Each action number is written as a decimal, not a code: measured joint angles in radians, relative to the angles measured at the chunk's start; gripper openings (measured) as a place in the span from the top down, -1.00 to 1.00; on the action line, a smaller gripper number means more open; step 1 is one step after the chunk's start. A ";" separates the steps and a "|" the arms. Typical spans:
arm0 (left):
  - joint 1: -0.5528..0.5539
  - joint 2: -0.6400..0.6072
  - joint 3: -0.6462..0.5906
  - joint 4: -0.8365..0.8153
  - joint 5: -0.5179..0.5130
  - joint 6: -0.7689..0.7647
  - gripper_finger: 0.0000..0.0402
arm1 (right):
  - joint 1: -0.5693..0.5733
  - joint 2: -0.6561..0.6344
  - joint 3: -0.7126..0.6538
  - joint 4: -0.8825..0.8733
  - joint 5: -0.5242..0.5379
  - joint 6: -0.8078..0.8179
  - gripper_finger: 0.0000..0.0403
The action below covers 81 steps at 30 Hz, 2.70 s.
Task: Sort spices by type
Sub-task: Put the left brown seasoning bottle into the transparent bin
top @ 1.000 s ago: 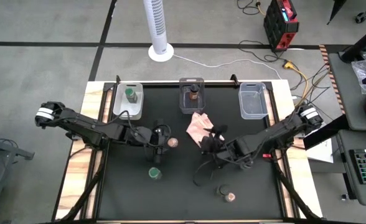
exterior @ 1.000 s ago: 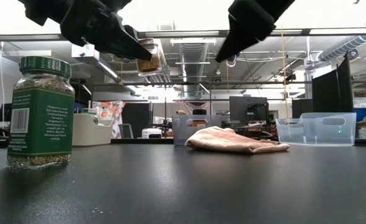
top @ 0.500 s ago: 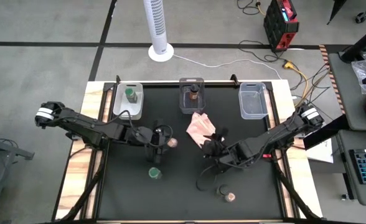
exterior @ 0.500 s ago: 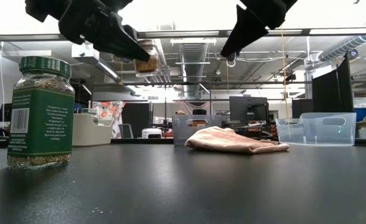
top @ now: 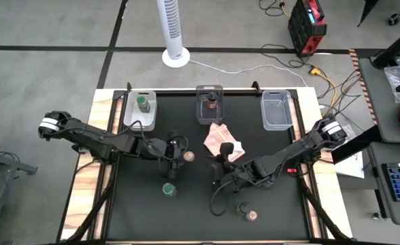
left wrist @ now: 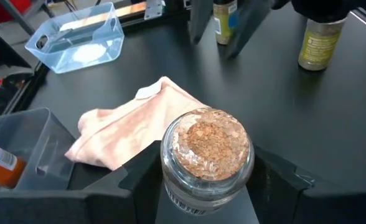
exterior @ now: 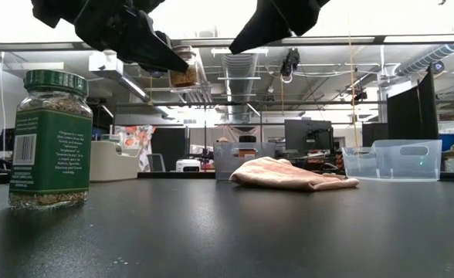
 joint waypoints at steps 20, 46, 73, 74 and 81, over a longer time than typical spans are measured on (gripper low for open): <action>-0.010 0.049 -0.002 0.067 0.002 0.010 0.11 | -0.007 0.013 -0.001 0.125 -0.058 -0.034 -0.14; -0.010 0.076 0.038 0.039 0.211 -0.028 0.11 | -0.073 0.023 0.071 0.130 -0.461 -0.397 -0.39; 0.042 0.058 0.137 0.069 0.422 -0.179 0.11 | 0.015 0.026 0.085 0.159 -0.203 -0.668 -0.56; 0.042 0.059 0.137 0.077 0.423 -0.182 0.11 | 0.015 0.026 0.085 0.163 -0.202 -0.682 -0.54; 0.042 0.059 0.137 0.116 0.491 -0.202 0.11 | 0.017 0.026 0.085 0.206 -0.210 -0.745 -0.42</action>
